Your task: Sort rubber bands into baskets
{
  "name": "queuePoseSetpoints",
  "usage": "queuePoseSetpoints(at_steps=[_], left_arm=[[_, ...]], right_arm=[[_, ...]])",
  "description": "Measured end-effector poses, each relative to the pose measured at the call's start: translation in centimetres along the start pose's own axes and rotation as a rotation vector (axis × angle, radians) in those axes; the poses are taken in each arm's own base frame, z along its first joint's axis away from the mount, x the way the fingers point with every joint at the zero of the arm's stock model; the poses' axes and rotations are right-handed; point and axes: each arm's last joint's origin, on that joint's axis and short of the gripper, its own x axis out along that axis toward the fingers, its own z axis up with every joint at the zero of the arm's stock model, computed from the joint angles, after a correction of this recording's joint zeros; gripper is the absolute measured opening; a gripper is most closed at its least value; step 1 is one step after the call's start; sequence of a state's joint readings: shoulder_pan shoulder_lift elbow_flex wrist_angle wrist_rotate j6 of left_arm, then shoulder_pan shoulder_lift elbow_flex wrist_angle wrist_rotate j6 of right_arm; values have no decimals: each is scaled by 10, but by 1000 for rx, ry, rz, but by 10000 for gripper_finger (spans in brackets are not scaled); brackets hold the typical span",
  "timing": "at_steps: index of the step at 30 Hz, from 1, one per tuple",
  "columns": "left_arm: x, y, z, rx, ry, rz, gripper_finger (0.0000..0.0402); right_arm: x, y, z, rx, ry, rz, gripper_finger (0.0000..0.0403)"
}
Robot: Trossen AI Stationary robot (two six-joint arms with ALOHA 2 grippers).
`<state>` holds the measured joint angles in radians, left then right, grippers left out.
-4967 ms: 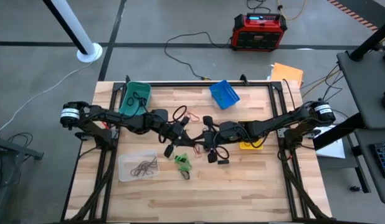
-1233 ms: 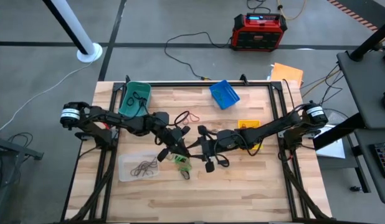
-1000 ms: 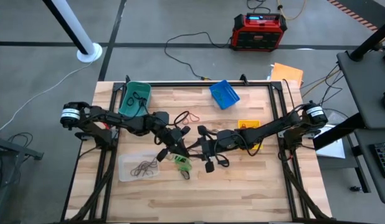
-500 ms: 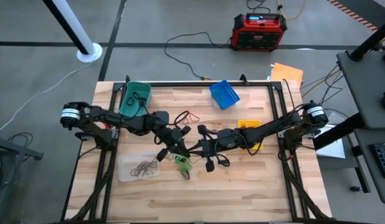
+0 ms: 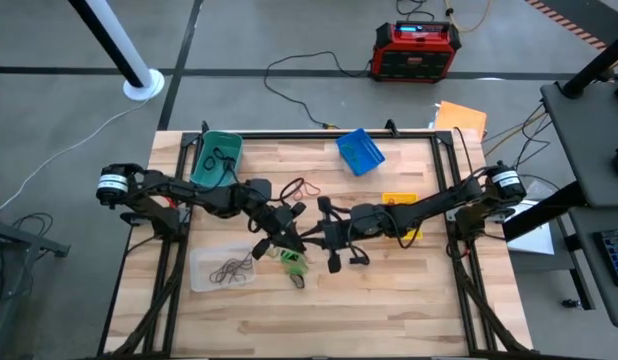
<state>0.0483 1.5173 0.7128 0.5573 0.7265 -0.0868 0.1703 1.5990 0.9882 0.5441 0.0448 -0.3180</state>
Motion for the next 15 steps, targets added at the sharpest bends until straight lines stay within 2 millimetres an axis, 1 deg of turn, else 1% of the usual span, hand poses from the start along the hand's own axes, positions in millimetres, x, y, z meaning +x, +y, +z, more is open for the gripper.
queuePoseSetpoints(at_steps=[6,9,11,15], left_arm=[[0,1,-2,-16,18,2,18],[-1,0,-2,-16,17,-11,17],[-1,-2,0,-6,15,-78,14],[-2,-8,10,32,-4,-228,3]], right_arm=[[-1,0,1,2,1,1,8],[-4,-1,1,15,48,-22,8],[-8,-2,1,31,97,-33,9],[-15,-3,1,53,164,-17,9]])
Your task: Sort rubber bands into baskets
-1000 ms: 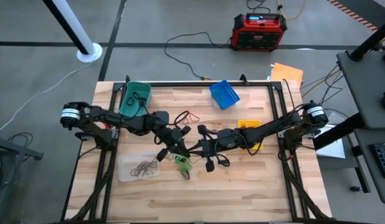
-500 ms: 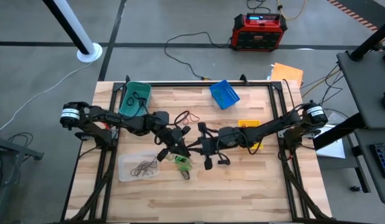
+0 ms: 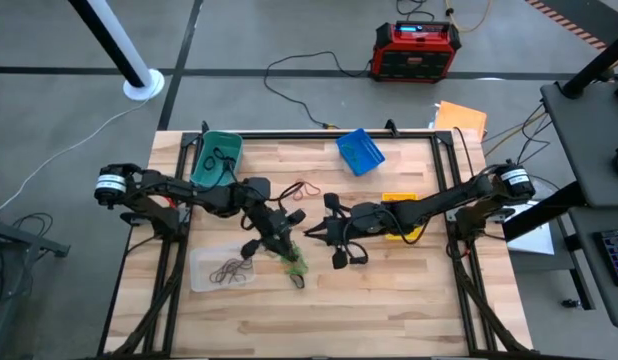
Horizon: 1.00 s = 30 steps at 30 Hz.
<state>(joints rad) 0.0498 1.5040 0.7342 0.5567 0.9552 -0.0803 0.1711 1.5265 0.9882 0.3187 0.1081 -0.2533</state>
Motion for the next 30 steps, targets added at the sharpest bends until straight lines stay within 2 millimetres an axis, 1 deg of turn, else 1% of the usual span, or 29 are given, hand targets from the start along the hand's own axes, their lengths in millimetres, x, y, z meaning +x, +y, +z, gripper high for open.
queuePoseSetpoints(at_steps=[6,11,13,16,21,26,30], left_arm=[[0,1,6,-25,-9,-19,2],[-4,4,3,-141,8,-2,1],[-6,6,1,-199,20,8,1],[-8,8,-2,-254,35,17,2],[-8,8,-4,-306,48,8,13],[-8,8,-4,-325,48,7,29],[-8,8,-4,-324,47,6,43]], right_arm=[[1,1,3,-18,-38,20,9],[1,0,7,-100,-86,15,10],[1,0,8,-133,-107,23,16],[2,-1,11,-170,-148,25,37],[7,-4,11,-202,-270,174,87],[24,-11,0,-206,-408,253,128],[37,-15,-13,-200,-443,240,142]])
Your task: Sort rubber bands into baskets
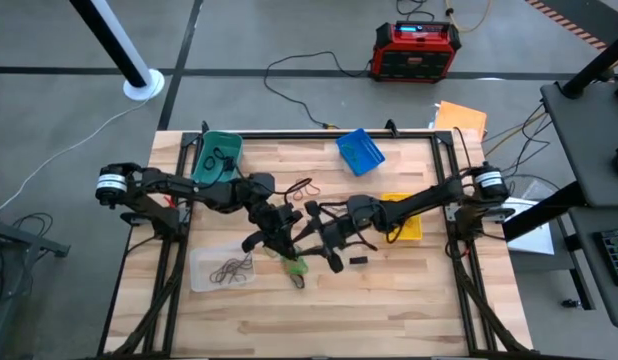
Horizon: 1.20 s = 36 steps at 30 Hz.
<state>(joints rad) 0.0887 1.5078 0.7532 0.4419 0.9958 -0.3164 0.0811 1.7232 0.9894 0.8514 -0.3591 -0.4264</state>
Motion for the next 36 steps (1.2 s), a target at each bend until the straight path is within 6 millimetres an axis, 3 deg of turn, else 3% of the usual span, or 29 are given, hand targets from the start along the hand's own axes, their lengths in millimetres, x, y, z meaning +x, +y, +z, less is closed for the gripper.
queuePoseSetpoints(at_steps=[6,15,28,36], left_arm=[[0,0,0,-5,-2,0,72],[0,0,1,-4,-8,16,102],[-1,0,0,-8,2,-7,76],[-3,2,2,-60,-6,2,76]], right_arm=[[4,-6,-14,37,16,-20,135],[1,-7,-11,55,74,-1,107],[-18,-12,17,124,181,28,112],[-16,-10,12,126,221,11,125]])
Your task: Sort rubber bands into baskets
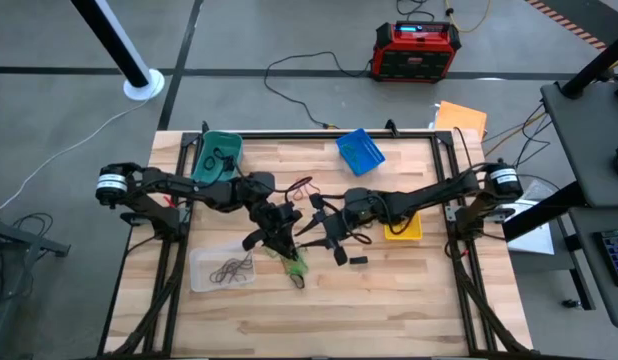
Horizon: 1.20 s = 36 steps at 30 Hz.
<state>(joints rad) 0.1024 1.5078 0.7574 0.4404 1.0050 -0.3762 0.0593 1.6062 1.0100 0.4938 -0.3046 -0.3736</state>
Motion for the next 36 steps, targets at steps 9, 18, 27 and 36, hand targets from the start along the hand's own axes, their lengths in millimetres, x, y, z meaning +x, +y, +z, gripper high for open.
queuePoseSetpoints(at_steps=[9,18,27,36], left_arm=[[-2,1,1,-80,-5,7,87],[-3,2,2,-153,-13,12,121],[-3,0,4,-192,-11,-31,154],[-4,0,7,-284,-27,-39,173]], right_arm=[[3,-1,3,-125,-22,-6,113],[7,-7,13,-225,82,48,95],[9,-13,25,-325,146,106,81],[12,-16,34,-330,102,137,70]])
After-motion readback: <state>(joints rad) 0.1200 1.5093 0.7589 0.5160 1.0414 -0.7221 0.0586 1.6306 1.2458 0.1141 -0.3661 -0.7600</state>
